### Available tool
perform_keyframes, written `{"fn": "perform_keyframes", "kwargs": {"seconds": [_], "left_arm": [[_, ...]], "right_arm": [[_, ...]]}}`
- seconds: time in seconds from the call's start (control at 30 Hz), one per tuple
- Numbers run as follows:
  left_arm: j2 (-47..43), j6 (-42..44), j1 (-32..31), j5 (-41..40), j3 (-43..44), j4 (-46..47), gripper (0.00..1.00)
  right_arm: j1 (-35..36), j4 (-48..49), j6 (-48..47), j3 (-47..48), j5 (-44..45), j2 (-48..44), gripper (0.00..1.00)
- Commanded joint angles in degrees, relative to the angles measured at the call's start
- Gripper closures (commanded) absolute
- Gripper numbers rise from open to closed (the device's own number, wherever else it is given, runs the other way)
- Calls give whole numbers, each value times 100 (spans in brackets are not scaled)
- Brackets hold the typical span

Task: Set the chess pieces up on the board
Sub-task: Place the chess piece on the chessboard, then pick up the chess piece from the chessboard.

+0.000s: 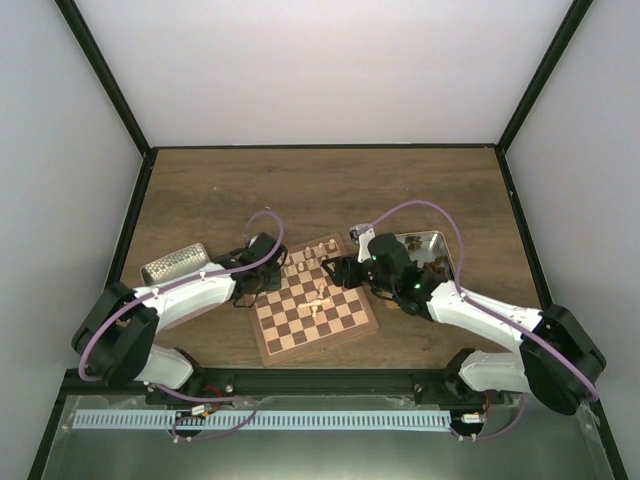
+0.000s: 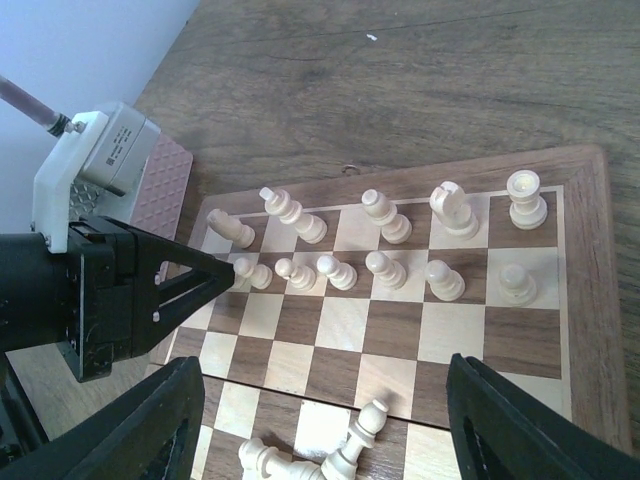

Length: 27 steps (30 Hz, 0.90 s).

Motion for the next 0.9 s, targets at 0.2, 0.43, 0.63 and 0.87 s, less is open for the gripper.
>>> {"fn": "perform_keyframes", "kwargs": {"seconds": [0.2,0.43,0.63,0.87], "left_arm": [[-71,45,-22,-120,9,-270,75],[-517,15,-24,244,-51,-354,56],[-1147,66,-26,604,-243,-374,52],[-1903,210,-30,1358,-547,196,51]], "right_arm": [[20,44,83,-12,-41,-75,31],[20,-174,206,4,-107,-133,31],[20,-581,421,92,-396,-89,33],[443,-1700,866,567,274,399,42]]}}
